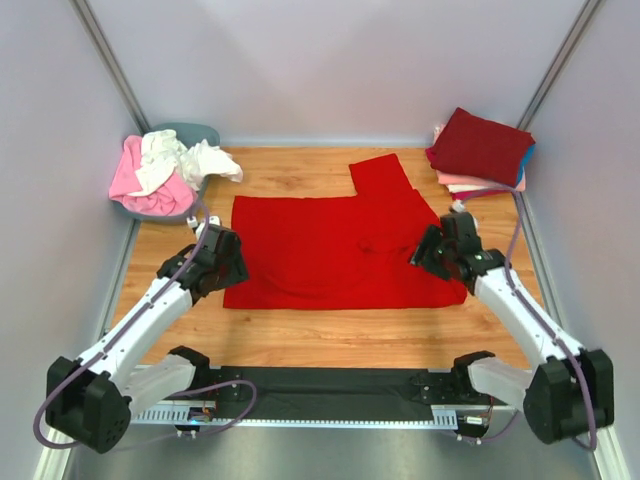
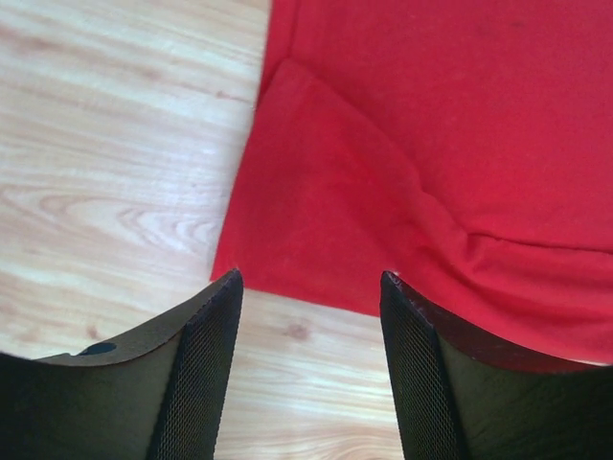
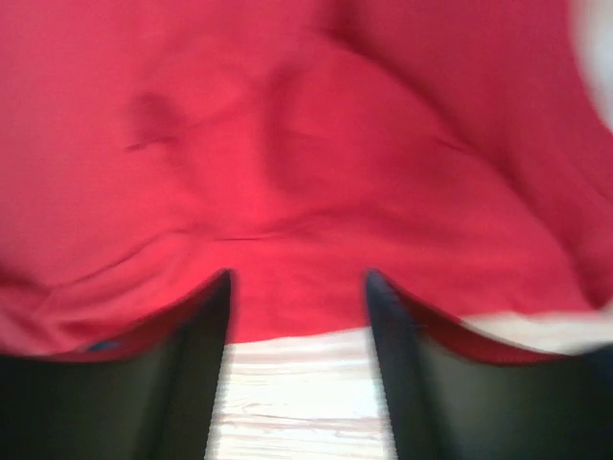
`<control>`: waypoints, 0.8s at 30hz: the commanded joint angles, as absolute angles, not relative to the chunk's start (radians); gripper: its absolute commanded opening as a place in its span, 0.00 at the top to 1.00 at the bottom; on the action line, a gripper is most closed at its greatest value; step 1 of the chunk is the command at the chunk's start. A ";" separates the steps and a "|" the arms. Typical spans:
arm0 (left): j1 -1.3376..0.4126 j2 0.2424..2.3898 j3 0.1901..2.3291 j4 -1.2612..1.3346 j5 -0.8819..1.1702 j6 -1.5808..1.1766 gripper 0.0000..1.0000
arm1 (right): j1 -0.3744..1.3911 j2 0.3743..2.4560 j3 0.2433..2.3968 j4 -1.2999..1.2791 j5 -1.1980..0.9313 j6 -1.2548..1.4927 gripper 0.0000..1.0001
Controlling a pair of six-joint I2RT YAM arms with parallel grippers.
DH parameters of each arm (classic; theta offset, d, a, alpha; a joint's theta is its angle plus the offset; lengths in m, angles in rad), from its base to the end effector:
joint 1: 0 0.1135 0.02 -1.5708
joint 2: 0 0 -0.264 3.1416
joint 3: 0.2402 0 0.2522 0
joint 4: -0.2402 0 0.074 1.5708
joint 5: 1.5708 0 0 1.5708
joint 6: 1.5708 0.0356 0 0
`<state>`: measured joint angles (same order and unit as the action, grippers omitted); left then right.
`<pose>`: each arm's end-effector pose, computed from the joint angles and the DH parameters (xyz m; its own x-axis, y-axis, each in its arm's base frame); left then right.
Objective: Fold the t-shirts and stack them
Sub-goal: Fold the tshirt
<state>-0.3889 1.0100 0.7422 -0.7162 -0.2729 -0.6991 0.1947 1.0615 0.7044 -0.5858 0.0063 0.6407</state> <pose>0.1810 -0.0638 0.2399 -0.7359 -0.3682 -0.5682 -0.3221 0.9286 -0.1845 0.2023 0.0397 0.2259 -0.7500 0.4614 -0.4740 0.3224 0.8807 0.3471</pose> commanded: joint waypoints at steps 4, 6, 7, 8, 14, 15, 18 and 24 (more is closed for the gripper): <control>-0.419 1.087 0.707 -0.548 -0.247 -0.654 0.37 | 0.389 1.369 1.015 -0.546 0.084 0.529 0.76; -0.420 1.132 0.686 -0.494 -0.232 -0.652 0.39 | 0.416 1.494 1.111 -0.572 0.081 0.506 0.88; -0.422 1.147 0.678 -0.477 -0.223 -0.652 0.39 | 0.420 1.535 1.141 -0.583 0.078 0.502 0.98; -0.423 1.160 0.664 -0.447 -0.216 -0.652 0.40 | 0.426 1.619 1.169 -0.594 0.075 0.497 0.99; -0.423 1.209 0.623 -0.405 -0.213 -0.652 0.41 | 0.477 1.810 1.293 -0.641 0.083 0.488 1.00; -0.423 1.206 0.620 -0.399 -0.210 -0.652 0.41 | 0.486 1.824 1.298 -0.638 0.086 0.491 0.99; -0.423 1.203 0.611 -0.384 -0.195 -0.650 0.42 | 0.492 1.874 1.331 -0.649 0.107 0.492 1.00; -0.423 1.197 0.603 -0.373 -0.193 -0.644 0.42 | 0.491 1.985 1.443 -0.699 0.159 0.473 1.00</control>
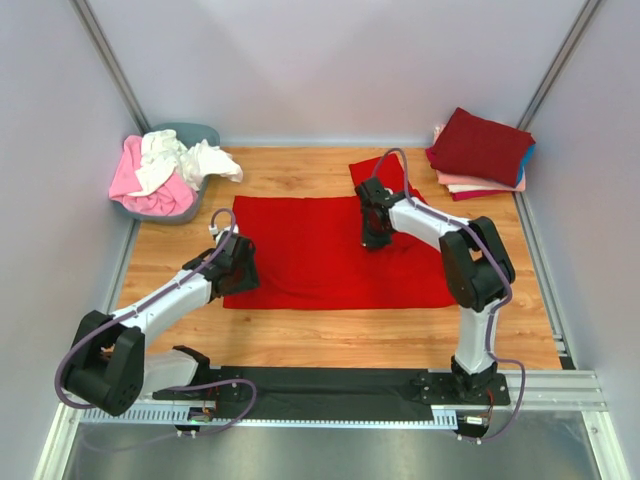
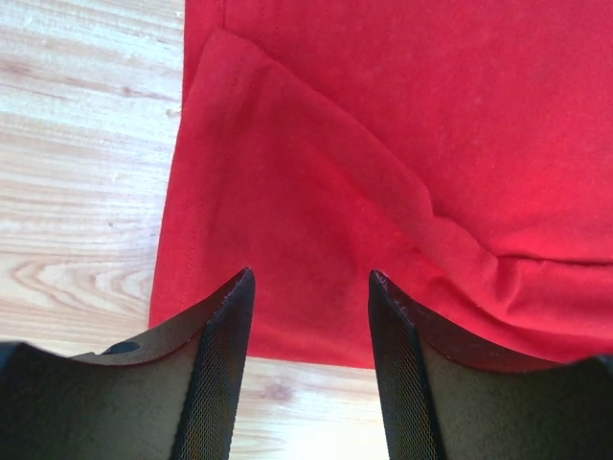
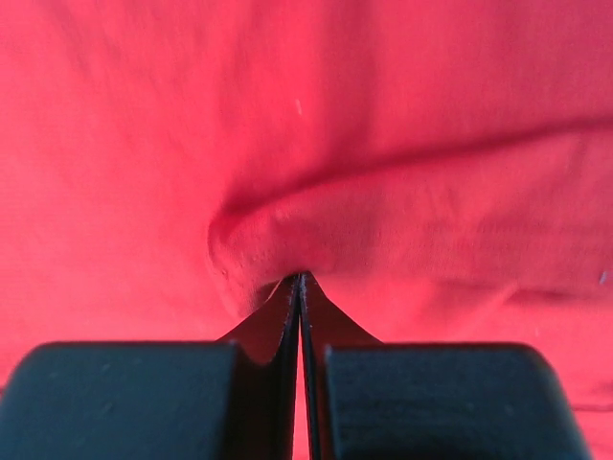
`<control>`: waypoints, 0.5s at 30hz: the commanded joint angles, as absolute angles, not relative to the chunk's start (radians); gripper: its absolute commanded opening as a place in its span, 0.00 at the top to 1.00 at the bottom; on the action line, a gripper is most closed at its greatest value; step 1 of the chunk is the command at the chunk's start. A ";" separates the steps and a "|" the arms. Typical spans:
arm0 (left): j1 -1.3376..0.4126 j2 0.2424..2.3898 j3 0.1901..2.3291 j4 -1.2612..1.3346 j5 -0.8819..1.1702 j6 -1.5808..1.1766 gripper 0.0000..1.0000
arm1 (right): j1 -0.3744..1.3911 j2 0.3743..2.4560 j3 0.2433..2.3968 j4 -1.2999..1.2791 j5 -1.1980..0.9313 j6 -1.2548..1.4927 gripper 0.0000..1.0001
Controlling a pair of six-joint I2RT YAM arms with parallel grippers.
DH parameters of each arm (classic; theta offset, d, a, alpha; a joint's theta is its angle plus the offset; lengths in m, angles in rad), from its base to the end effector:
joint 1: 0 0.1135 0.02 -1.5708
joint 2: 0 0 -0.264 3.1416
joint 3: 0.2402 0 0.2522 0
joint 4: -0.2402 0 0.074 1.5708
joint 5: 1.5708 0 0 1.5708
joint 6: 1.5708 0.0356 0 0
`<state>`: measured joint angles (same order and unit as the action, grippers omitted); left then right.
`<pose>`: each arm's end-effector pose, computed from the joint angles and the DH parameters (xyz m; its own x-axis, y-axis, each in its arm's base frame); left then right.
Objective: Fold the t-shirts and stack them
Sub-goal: Fold the tshirt
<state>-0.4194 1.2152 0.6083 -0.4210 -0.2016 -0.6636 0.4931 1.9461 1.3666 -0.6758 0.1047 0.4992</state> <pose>0.2036 -0.0830 0.1773 -0.8036 -0.3024 -0.5126 -0.2418 0.9529 -0.1832 0.3440 0.1806 0.1712 -0.9469 0.0317 -0.3200 0.0127 0.9980 0.0613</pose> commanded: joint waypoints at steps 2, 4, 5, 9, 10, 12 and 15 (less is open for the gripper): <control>-0.423 1.195 0.601 -0.373 -0.193 -0.643 0.42 | 0.488 2.032 1.492 -0.735 0.195 0.462 1.00; -0.423 1.192 0.601 -0.373 -0.190 -0.641 0.42 | 0.486 2.075 1.564 -0.755 0.222 0.450 1.00; -0.423 1.190 0.600 -0.373 -0.190 -0.641 0.42 | 0.480 2.091 1.590 -0.777 0.245 0.436 1.00; -0.423 1.190 0.600 -0.371 -0.190 -0.640 0.42 | 0.466 2.183 1.820 -0.833 0.345 0.381 0.99; -0.423 1.192 0.601 -0.371 -0.190 -0.640 0.42 | 0.463 2.238 1.875 -0.848 0.371 0.368 1.00; -0.423 1.198 0.603 -0.371 -0.187 -0.638 0.42 | 0.448 2.296 1.977 -0.902 0.432 0.348 0.99; -0.423 1.200 0.604 -0.373 -0.184 -0.638 0.43 | 0.433 2.362 2.143 -0.945 0.430 0.290 0.97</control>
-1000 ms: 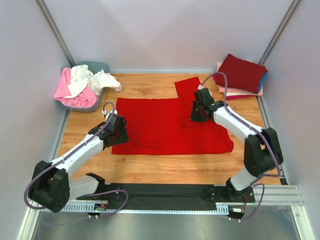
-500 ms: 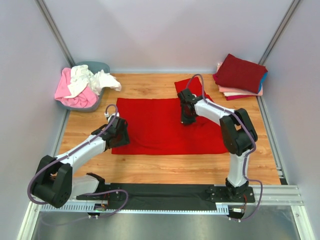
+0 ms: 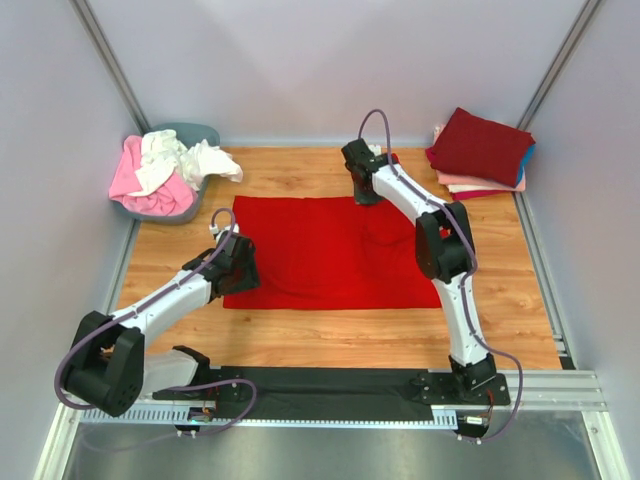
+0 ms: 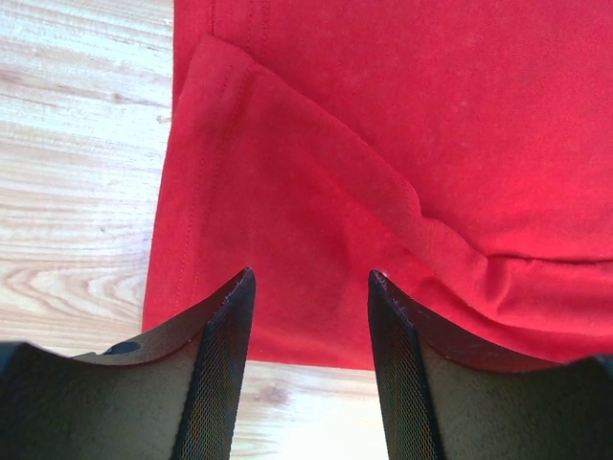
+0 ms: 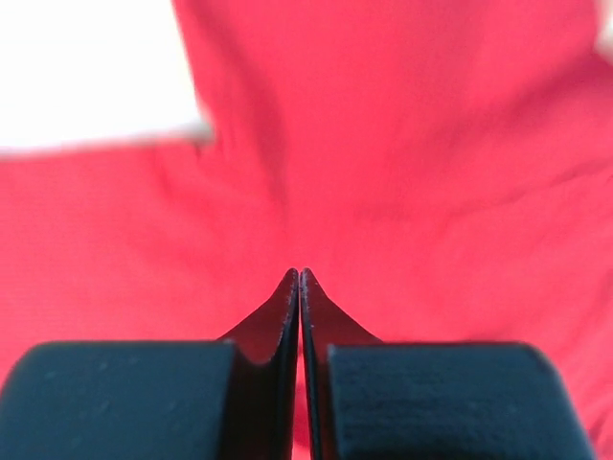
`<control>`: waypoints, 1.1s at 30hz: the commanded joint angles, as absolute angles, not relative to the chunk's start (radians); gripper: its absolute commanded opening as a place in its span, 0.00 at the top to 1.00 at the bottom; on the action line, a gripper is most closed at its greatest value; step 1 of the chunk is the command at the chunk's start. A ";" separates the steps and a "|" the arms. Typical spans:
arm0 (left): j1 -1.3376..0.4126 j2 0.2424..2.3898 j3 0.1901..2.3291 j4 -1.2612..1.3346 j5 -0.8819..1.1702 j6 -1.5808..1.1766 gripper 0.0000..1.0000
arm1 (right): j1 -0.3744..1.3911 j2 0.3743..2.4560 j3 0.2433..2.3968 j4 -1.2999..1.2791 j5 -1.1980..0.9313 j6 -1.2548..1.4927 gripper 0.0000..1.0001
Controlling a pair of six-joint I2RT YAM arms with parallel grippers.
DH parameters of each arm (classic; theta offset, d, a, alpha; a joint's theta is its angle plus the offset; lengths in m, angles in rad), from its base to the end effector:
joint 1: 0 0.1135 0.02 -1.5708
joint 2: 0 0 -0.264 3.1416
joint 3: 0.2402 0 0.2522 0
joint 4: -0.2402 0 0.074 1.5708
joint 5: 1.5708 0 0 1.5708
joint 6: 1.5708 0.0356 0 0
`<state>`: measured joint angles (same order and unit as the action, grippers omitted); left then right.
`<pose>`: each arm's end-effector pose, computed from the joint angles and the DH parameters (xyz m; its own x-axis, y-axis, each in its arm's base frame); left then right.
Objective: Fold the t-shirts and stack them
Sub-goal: Fold the tshirt
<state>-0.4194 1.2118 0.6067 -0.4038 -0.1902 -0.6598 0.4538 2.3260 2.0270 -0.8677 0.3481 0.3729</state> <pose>0.2045 -0.0838 0.1785 -0.7994 -0.3026 -0.5190 -0.2305 0.9523 -0.2002 0.4502 0.2061 0.1921 -0.8758 -0.0461 -0.4804 0.0296 0.9884 -0.1488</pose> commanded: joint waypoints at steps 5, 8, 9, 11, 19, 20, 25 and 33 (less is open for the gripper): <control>-0.423 1.212 0.606 -0.370 -0.189 -0.638 0.43 | 0.434 2.215 2.044 -0.885 0.426 0.238 0.75; -0.423 1.223 0.609 -0.368 -0.189 -0.638 0.43 | 0.434 2.062 1.906 -0.833 0.404 0.256 0.71; -0.423 1.226 0.609 -0.368 -0.189 -0.637 0.43 | 0.434 2.025 1.813 -0.824 0.397 0.264 0.71; -0.423 1.227 0.611 -0.365 -0.189 -0.637 0.43 | 0.434 1.929 1.726 -0.807 0.373 0.291 0.71; -0.423 1.223 0.604 -0.359 -0.186 -0.635 0.43 | 0.436 1.752 1.315 -0.700 0.158 0.407 0.76; -0.423 1.223 0.604 -0.359 -0.186 -0.635 0.43 | 0.436 1.752 1.302 -0.692 0.143 0.407 0.76; -0.423 1.221 0.601 -0.357 -0.187 -0.635 0.44 | 0.436 1.795 1.302 -0.690 0.140 0.394 0.76; -0.423 1.220 0.601 -0.356 -0.186 -0.634 0.44 | 0.425 1.930 1.385 -0.698 0.156 0.377 0.77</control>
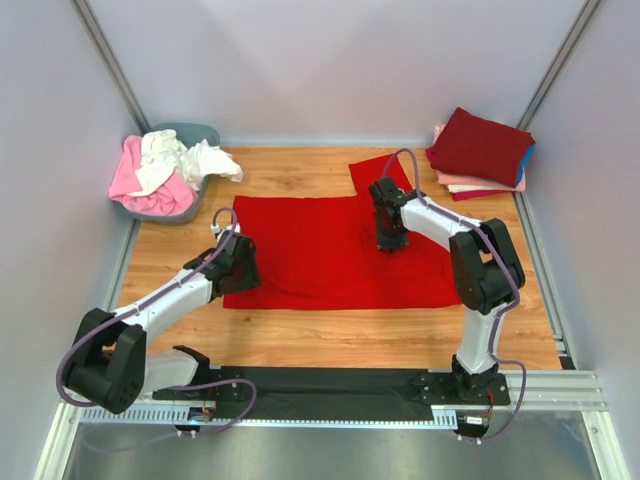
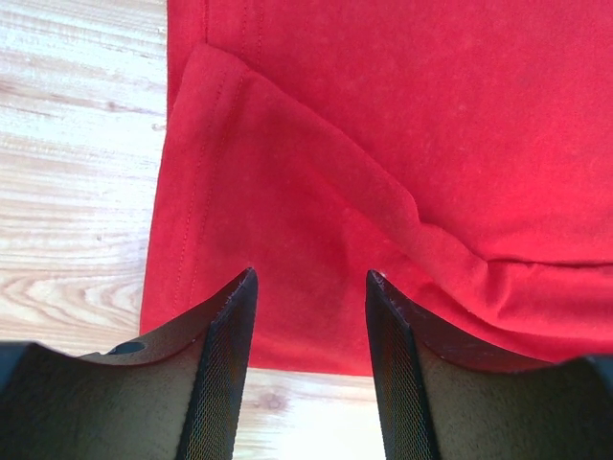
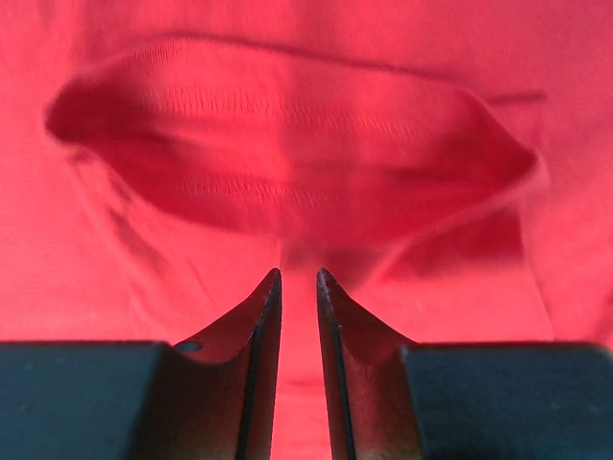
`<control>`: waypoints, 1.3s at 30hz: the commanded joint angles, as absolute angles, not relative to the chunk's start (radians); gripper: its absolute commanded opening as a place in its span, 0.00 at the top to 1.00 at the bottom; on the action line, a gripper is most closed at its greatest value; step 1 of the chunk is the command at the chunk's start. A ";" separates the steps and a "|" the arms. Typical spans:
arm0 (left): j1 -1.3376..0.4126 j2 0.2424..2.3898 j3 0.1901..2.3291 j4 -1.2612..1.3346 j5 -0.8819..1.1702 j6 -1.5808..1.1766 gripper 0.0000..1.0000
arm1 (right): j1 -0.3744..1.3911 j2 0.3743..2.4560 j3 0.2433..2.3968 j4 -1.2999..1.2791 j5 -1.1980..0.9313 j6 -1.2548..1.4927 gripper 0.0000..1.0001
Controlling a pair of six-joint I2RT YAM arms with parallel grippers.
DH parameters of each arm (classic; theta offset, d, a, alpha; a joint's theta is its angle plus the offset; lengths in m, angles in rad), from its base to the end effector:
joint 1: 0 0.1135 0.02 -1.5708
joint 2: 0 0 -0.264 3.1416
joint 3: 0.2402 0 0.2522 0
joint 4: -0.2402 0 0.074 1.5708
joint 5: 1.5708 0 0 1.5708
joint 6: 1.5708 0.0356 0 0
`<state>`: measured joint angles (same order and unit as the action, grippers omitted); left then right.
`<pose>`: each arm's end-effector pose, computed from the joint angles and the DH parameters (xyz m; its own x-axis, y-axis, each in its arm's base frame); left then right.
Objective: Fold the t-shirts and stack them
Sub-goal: Fold the tshirt
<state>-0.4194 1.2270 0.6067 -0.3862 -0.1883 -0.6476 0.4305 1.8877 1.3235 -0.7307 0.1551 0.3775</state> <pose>0.2068 -0.0849 0.1764 -0.8016 -0.2914 -0.5220 -0.2195 0.9556 -0.1965 0.3395 0.1499 0.1790 -0.9507 -0.0358 -0.3080 -0.0254 0.9990 -0.0378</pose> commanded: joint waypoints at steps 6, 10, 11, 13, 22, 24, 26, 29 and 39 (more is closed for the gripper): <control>-0.425 1.218 0.601 -0.356 -0.184 -0.632 0.44 | 0.394 1.991 1.463 -0.703 0.179 0.371 0.78; -0.425 1.216 0.604 -0.357 -0.186 -0.632 0.44 | 0.356 2.051 1.577 -0.733 0.192 0.364 0.79; -0.423 1.216 0.606 -0.360 -0.186 -0.630 0.44 | 0.339 2.068 1.606 -0.736 0.189 0.364 0.79; -0.425 1.213 0.611 -0.368 -0.184 -0.630 0.44 | 0.327 2.124 1.714 -0.771 0.186 0.351 0.79; -0.423 1.068 0.670 -0.535 -0.126 -0.637 0.41 | 0.252 2.243 2.055 -0.755 0.086 0.310 0.30; -0.425 1.017 0.693 -0.610 -0.100 -0.643 0.37 | 0.229 2.293 2.141 -0.752 0.040 0.316 0.18; -0.429 0.927 0.718 -0.691 -0.059 -0.649 0.34 | 0.201 2.341 2.206 -0.741 0.025 0.319 0.14; -0.431 0.804 0.781 -0.797 -0.031 -0.628 0.26 | 0.173 2.414 2.270 -0.712 -0.026 0.327 0.12; -0.431 0.689 1.016 -1.074 -0.172 -0.454 0.25 | 0.110 2.606 2.465 -0.511 -0.052 0.440 0.12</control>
